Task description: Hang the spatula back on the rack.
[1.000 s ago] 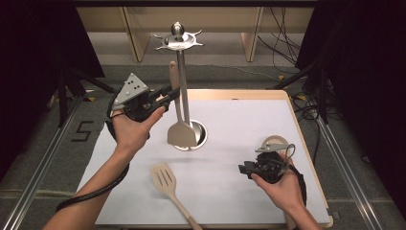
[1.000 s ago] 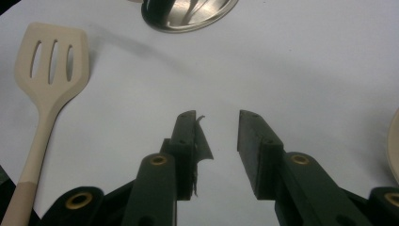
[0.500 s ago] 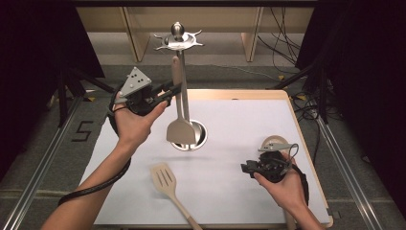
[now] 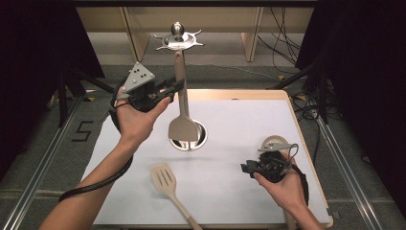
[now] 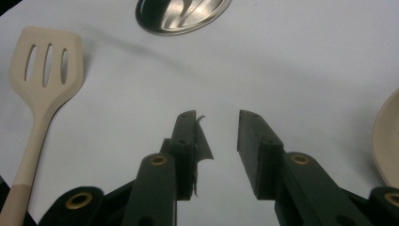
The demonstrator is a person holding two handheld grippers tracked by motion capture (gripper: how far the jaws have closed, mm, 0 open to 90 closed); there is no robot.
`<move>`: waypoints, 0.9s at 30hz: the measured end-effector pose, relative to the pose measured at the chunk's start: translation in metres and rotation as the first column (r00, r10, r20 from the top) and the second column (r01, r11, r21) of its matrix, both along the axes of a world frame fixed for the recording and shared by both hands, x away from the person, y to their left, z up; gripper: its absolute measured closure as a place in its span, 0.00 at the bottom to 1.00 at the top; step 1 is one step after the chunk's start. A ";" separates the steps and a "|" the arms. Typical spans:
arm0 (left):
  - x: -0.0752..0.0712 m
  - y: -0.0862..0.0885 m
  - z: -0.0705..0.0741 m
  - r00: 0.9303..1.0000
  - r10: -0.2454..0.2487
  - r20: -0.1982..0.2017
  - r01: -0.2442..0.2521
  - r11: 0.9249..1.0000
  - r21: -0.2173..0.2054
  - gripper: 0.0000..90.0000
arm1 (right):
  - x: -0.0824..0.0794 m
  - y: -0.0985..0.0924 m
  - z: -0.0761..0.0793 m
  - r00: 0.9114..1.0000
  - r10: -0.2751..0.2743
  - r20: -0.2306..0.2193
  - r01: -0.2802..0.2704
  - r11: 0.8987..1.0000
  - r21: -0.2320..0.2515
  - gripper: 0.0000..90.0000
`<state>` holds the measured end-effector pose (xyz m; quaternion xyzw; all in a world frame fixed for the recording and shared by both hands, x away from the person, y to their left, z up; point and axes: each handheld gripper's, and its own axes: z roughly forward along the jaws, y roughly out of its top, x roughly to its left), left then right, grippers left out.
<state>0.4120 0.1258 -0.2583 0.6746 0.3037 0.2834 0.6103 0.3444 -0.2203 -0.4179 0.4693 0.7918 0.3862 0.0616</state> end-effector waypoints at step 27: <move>0.013 -0.002 -0.001 0.996 0.056 -0.070 -0.057 0.998 -0.005 0.81 | -0.002 0.000 0.003 1.000 -0.029 -0.004 0.029 0.998 -0.057 0.76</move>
